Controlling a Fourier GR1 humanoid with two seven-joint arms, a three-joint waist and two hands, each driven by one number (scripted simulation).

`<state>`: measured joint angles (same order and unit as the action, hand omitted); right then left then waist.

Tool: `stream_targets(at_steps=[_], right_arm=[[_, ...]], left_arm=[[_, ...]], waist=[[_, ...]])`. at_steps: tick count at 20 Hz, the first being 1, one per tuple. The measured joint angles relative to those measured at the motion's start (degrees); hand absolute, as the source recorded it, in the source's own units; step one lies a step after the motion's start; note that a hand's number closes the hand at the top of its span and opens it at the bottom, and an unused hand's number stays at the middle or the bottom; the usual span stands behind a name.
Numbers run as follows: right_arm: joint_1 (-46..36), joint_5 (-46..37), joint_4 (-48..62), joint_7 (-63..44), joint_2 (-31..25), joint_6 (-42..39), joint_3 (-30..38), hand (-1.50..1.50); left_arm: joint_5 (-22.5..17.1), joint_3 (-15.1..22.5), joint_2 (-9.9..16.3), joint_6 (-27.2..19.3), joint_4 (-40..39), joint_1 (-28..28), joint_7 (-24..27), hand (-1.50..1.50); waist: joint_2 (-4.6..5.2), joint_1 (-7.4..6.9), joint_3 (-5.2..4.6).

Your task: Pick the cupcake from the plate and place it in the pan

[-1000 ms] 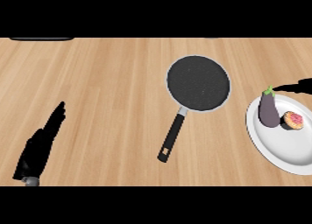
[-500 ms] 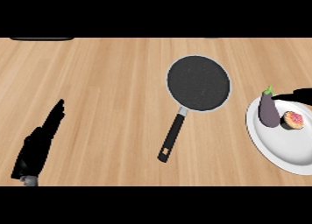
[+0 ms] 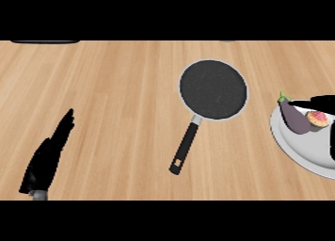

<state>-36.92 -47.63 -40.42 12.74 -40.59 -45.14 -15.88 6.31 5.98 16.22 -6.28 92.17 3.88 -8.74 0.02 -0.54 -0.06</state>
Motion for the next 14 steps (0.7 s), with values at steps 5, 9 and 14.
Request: stream_targets(at_steps=[5,9,14], right_arm=[[1.23,-1.79,2.78,2.54,1.78,4.13,1.52,1.50],[0.74,-1.70,5.72,4.63,2.72,6.53,3.80,1.50],[0.60,-1.38,7.84,5.94,3.57,6.30,5.40,1.50]], left_arm=[[0.54,-0.47,-0.45,0.89,1.43,1.52,0.22,0.00],[0.91,-0.84,-0.74,1.41,1.65,1.25,-0.07,0.00],[0.30,-2.33,-0.48,2.44,0.95,1.52,0.59,0.00]], waist=[[-0.33,-0.01,-0.35],[-0.44,-0.17,-0.54],[-0.63,-0.10,-0.76]])
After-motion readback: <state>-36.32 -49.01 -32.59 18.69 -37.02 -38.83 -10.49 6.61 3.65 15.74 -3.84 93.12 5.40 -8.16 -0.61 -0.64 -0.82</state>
